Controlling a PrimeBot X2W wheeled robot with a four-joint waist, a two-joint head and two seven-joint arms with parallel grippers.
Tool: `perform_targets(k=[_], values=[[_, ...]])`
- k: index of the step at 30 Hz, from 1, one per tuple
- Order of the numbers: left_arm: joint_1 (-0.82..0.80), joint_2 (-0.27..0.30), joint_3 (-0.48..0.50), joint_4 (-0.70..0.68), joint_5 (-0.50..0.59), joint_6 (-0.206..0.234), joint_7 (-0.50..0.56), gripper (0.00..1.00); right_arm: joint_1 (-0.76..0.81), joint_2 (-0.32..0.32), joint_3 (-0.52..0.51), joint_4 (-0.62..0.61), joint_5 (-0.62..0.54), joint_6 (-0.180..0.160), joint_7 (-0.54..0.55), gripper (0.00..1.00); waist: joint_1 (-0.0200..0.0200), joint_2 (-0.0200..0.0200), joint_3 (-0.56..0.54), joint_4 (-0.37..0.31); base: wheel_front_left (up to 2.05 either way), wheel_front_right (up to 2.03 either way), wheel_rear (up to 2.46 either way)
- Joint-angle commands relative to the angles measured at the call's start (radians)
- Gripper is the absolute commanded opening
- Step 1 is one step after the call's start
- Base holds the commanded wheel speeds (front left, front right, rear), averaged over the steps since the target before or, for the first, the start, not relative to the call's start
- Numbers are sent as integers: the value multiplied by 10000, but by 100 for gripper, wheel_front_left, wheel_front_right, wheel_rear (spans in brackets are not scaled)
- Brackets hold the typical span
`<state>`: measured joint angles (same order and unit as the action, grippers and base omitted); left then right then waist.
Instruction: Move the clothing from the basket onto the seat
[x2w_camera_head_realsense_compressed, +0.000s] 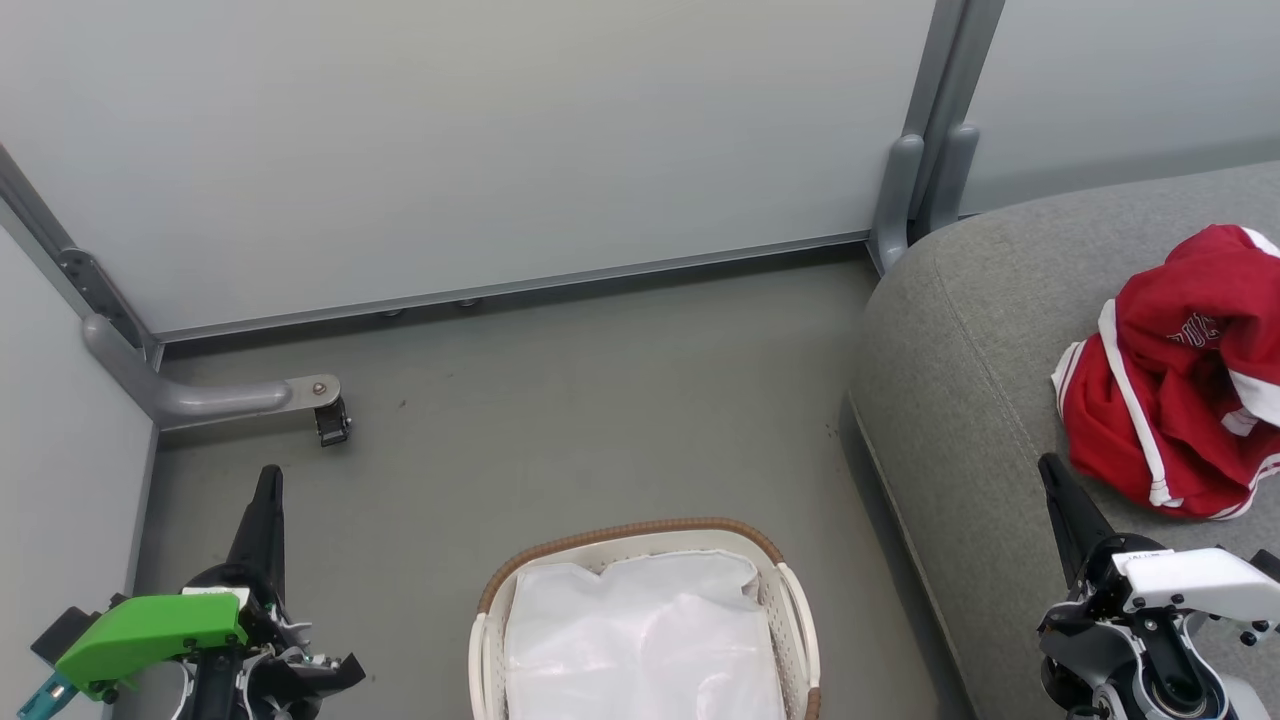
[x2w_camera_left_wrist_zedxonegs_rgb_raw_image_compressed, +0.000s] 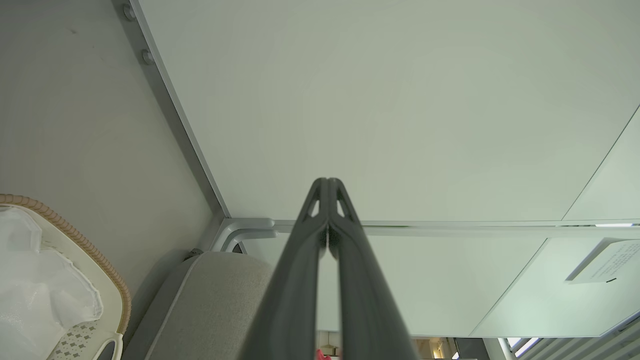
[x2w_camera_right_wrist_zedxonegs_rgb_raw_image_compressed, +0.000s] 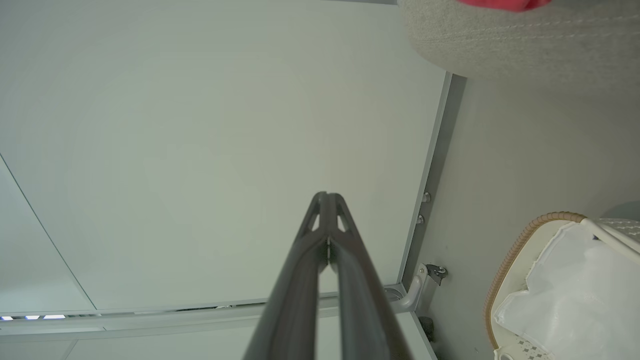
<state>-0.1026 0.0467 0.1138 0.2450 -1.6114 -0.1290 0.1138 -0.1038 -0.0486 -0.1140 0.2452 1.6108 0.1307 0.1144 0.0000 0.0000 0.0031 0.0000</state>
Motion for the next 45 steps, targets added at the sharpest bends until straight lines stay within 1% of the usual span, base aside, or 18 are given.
perform_targets(k=[1,45], values=[[-126,67,18,-14,-33,-40,37,0,-86,-30,-18,-22,43,0,27,0,0,0,0,0,0,0,0],[-126,67,17,-15,-33,-40,38,0,-86,-30,-17,-22,43,0,26,0,0,0,0,0,0,0,0]])
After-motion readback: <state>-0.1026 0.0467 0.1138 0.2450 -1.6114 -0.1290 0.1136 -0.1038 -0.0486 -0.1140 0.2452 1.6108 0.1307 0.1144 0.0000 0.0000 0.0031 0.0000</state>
